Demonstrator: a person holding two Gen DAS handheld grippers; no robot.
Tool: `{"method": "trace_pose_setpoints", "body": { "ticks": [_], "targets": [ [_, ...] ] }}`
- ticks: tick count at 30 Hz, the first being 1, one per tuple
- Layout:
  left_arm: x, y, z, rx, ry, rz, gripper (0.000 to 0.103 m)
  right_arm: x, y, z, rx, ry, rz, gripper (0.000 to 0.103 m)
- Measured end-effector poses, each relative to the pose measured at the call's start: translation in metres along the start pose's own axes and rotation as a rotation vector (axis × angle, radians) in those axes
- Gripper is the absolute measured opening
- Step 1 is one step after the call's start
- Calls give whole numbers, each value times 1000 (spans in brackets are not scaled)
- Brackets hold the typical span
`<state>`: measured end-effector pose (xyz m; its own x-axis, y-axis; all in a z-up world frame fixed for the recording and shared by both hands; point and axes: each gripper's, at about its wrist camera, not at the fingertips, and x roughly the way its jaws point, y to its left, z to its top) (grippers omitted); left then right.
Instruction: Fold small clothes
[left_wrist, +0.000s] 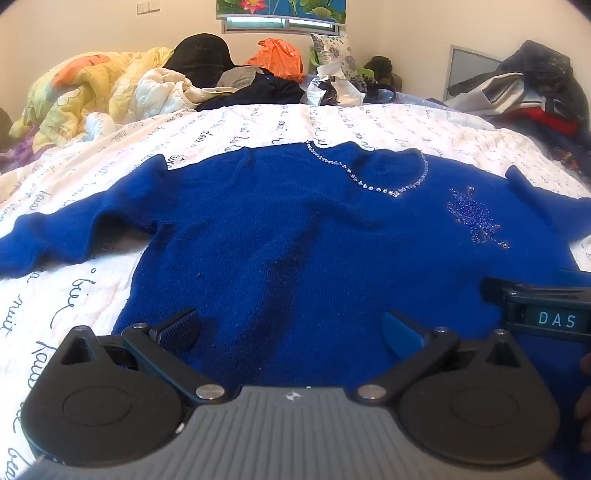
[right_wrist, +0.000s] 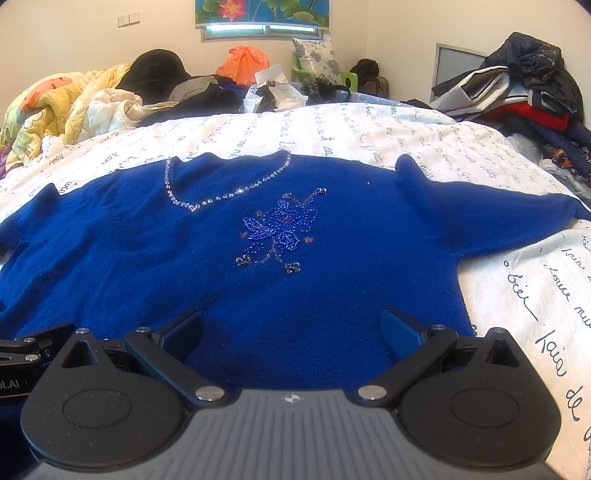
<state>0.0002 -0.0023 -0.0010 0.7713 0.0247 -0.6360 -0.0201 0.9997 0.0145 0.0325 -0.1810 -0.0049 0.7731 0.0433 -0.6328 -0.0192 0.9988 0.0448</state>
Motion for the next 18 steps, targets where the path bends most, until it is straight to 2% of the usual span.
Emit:
{"method": "trace_pose_setpoints", "body": {
  "ticks": [18],
  "targets": [
    [0,1,0,1,1,-2,103,0,0,0,0,0,0,103]
  ]
}}
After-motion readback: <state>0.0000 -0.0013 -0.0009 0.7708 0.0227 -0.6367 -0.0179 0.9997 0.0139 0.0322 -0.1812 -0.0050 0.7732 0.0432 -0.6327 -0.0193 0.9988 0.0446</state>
